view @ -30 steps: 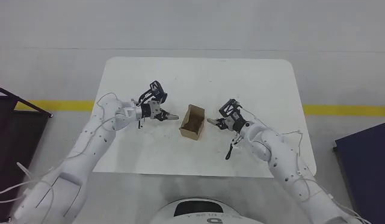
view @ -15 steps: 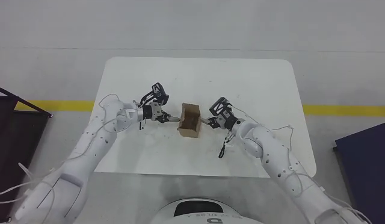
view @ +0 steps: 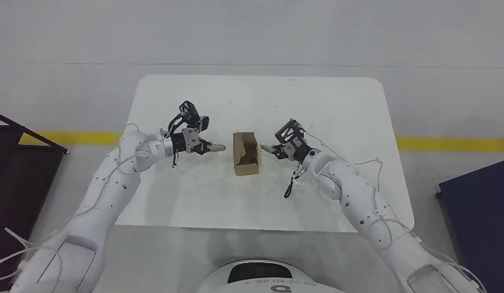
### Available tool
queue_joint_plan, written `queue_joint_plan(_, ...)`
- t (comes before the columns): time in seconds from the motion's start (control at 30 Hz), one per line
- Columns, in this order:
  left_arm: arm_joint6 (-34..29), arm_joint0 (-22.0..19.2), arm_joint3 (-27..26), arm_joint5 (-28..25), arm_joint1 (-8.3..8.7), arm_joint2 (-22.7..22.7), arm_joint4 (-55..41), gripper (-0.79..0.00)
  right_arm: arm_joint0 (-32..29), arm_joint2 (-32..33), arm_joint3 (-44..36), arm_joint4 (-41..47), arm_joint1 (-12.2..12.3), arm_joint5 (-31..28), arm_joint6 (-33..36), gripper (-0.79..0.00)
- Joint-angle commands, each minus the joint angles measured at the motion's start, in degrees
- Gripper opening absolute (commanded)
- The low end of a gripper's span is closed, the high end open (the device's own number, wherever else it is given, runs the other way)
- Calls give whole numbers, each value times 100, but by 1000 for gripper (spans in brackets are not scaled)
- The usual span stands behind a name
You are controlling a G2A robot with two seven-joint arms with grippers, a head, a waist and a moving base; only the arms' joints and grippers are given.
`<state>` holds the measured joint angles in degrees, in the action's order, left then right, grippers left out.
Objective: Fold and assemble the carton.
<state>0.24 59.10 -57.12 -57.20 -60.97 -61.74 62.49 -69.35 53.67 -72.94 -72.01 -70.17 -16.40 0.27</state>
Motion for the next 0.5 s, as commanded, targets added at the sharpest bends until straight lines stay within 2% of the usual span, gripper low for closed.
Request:
queue_joint_plan(0.0, -85, 134, -143, -32, 68, -194, -133, 0, -27, 35, -32, -7, 5, -4, -21, 0)
queue_joint_plan(0.1, -429, 398, -454, 11, 150, -481, -812, 0, -87, 95, -109, -28, 15, 6, -69, 0)
queue_joint_plan(0.2, -1260, 704, -975, 516, 197, -670, -2165, 0, -167, 165, -194, -23, 24, 50, -149, 0)
queue_joint_plan(0.3, -2649, 1010, -1880, 1709, 262, -852, -3746, 0, -237, 225, -259, -9, 32, 52, -201, 0)
queue_joint_plan(0.37, -3551, 1191, -2554, 2632, 325, -1039, -4445, 0, -288, 262, -298, -10, 37, 61, -255, 0)
queue_joint_plan(0.47, -4421, 1492, -3441, 3669, 387, -1272, -5307, 0, -366, 324, -349, -1, 46, 70, -356, 0)
